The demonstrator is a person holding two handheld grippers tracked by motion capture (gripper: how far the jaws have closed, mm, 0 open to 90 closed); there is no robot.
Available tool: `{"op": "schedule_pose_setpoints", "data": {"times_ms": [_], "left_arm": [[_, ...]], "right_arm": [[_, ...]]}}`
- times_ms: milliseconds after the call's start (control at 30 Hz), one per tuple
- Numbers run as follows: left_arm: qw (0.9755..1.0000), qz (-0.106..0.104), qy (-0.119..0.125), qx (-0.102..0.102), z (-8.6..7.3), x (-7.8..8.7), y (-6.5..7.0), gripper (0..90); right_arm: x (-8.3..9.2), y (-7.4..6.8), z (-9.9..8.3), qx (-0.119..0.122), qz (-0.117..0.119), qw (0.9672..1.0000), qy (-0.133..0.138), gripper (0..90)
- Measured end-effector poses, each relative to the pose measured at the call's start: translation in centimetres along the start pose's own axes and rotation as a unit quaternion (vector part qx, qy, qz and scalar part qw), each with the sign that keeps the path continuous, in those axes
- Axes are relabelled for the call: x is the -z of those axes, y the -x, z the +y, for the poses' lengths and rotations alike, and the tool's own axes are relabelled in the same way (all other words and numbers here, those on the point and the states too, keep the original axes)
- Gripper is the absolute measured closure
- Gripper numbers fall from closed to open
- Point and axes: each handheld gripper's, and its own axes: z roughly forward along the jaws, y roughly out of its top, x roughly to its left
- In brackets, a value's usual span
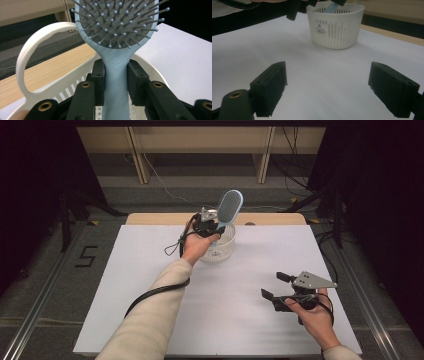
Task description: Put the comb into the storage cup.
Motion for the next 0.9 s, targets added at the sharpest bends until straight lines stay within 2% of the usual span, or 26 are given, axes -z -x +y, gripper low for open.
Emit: {"op": "schedule_pose_setpoints", "data": {"times_ms": [900], "left_arm": [[0.9999, -0.006, -0.013, -0.005, -0.28, -0.24, 0.13, 69.3]], "right_arm": [[-0.01, 0.01, -0.01, -0.001, 0.001, 1.0, 0.0, 15.8]]}}
